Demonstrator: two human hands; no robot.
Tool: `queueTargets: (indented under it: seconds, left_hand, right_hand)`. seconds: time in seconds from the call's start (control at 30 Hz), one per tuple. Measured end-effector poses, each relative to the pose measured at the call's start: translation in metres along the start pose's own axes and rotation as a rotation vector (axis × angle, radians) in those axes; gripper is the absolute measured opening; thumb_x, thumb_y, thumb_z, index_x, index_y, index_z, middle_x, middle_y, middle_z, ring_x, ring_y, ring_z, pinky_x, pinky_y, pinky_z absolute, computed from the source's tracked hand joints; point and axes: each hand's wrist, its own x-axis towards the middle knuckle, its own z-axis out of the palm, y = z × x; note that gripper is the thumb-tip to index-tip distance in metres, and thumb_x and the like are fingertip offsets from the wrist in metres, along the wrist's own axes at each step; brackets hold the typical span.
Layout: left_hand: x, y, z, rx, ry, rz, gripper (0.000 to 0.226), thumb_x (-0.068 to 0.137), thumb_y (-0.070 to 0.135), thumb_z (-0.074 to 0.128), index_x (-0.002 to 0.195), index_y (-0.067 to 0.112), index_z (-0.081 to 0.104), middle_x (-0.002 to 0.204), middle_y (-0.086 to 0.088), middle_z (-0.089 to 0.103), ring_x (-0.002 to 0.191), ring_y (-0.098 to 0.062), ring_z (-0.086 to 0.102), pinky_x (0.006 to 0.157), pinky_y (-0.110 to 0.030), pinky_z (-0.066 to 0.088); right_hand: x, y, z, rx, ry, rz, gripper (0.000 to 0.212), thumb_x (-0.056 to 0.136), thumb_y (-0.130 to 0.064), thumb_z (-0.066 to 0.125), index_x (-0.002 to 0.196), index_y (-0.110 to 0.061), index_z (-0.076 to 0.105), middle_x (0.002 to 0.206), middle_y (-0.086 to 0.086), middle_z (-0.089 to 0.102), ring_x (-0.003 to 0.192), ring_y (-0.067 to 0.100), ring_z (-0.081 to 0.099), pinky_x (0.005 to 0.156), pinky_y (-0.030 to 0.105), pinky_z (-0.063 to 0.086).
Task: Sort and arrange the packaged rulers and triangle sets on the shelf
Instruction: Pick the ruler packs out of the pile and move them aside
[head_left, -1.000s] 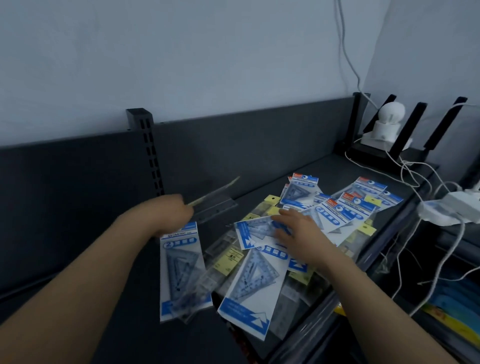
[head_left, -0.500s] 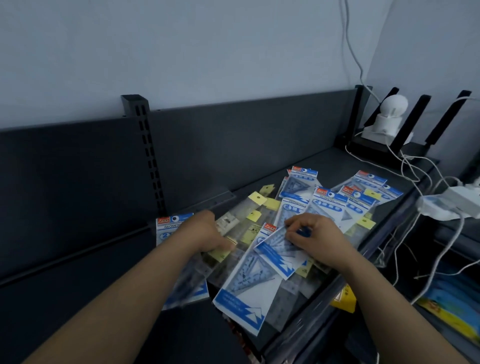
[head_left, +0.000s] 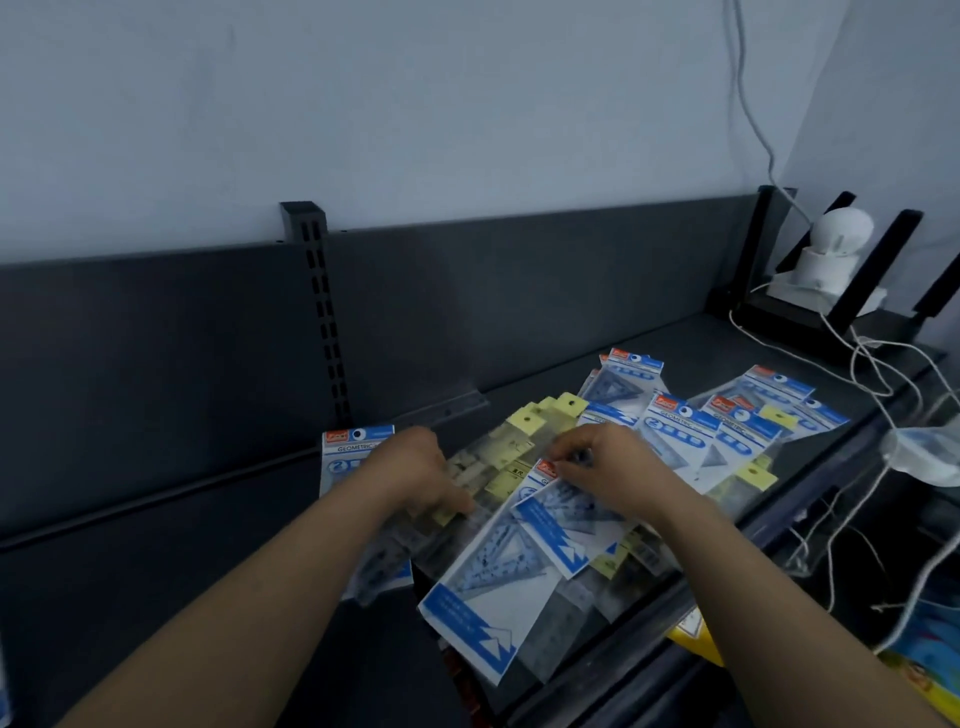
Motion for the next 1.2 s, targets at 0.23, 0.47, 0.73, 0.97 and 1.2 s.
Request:
queueTargets:
  seconds: [0.23,0.47,0.73,0.97,1.2]
  left_hand:
    - [-0.002,0.003,-0.005,-0.064,0.027,0.018,0.033,0.076,0.033,0.076,0.098,0.014,0.060,0.102,-0.002,0.062,0.089,-0.017,0.060,0.071,-0.025,0.047]
    - [-0.012,0.044,-0.020,-0.360,-0.051,0.149,0.016,0.076,0.025,0.079,0.079,0.017,0.066,0.077,0.000,0.070,0.066,-0.011,0.066,0.058,-0.022,0.052]
    - [0.003,0.069,0.021,-0.358,-0.118,0.158,0.026,0.076,0.016,0.078,0.097,0.007,0.067,0.093,-0.007,0.069,0.079,-0.018,0.064,0.068,-0.027,0.050]
    - [-0.006,0.057,0.006,-0.468,-0.046,0.273,0.025,0.078,0.014,0.075,0.099,0.019,0.063,0.098,0.000,0.070,0.087,-0.013,0.066,0.075,-0.030,0.054]
    - [-0.023,0.029,-0.009,-0.586,-0.111,0.275,0.029,0.091,0.007,0.053,0.114,0.024,0.057,0.107,-0.003,0.068,0.095,-0.016,0.065,0.085,-0.038,0.053]
  right_hand:
    - [-0.005,0.011,-0.001,0.087,0.068,0.075,0.014,0.090,-0.017,0.062,0.097,-0.023,0.072,0.108,-0.004,0.069,0.095,0.014,0.063,0.085,0.032,0.052]
    - [-0.030,0.040,-0.025,-0.146,0.089,0.295,0.065,0.086,-0.044,0.064,0.141,-0.015,0.043,0.149,0.007,0.036,0.135,0.028,0.037,0.108,0.038,0.036]
    - [-0.051,0.037,-0.022,-0.205,0.004,0.252,0.049,0.091,-0.041,0.058,0.126,-0.007,0.055,0.138,0.012,0.047,0.123,0.028,0.045,0.104,0.035,0.035]
    - [-0.036,0.012,-0.014,0.176,0.260,0.179,0.053,0.091,-0.035,0.062,0.139,-0.020,0.047,0.140,-0.003,0.051,0.129,0.014,0.047,0.104,0.029,0.037]
    - [0.009,-0.046,0.006,0.698,0.223,0.218,0.030,0.083,-0.034,0.072,0.100,-0.010,0.065,0.086,0.006,0.072,0.069,0.013,0.068,0.070,0.032,0.056]
